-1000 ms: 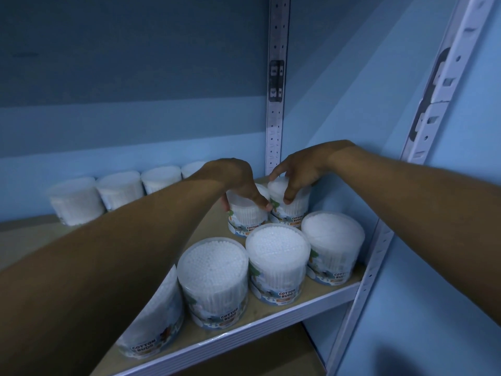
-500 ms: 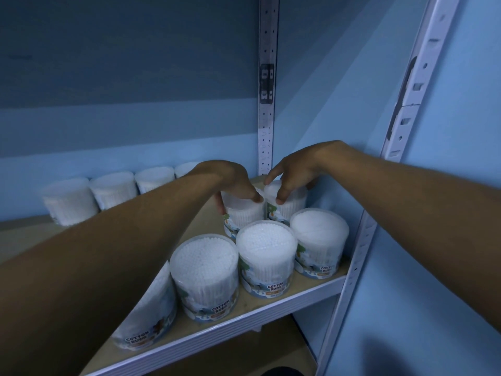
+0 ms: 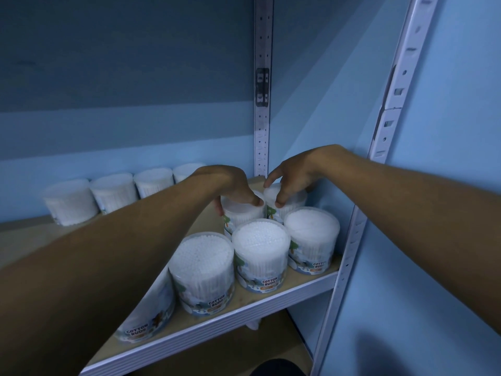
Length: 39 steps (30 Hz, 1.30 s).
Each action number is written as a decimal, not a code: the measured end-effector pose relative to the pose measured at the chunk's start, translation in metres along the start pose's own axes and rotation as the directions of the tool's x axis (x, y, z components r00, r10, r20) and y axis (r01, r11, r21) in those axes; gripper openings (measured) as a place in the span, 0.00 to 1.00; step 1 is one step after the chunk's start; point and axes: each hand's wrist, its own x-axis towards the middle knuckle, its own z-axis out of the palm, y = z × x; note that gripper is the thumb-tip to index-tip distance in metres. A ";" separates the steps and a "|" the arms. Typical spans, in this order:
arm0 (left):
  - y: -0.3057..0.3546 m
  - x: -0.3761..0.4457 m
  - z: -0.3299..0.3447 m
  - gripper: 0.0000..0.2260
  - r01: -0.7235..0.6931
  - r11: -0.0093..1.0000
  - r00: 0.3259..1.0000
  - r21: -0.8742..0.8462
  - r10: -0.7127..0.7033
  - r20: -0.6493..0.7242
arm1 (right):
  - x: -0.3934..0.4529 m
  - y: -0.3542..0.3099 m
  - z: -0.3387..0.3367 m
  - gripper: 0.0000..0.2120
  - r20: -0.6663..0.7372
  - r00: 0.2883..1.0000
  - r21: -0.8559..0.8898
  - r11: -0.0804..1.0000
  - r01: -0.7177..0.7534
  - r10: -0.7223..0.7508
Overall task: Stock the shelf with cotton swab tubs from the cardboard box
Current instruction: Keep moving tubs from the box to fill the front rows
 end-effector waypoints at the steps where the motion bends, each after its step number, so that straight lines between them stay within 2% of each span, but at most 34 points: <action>1: 0.000 -0.001 0.000 0.32 0.001 1.000 1.000 -0.002 -0.001 0.000 | -0.001 0.000 0.000 0.36 0.002 1.000 0.004 1.000 0.000 0.000; 28: 0.002 -0.015 0.002 0.33 -0.013 1.000 1.000 0.028 0.013 0.015 | -0.010 0.001 0.006 0.36 0.020 1.000 0.047 0.999 0.001 -0.002; 39: 0.004 -0.023 0.002 0.33 -0.014 0.997 1.000 0.076 0.012 0.021 | -0.013 -0.001 0.005 0.36 0.023 1.000 0.006 1.000 -0.005 0.004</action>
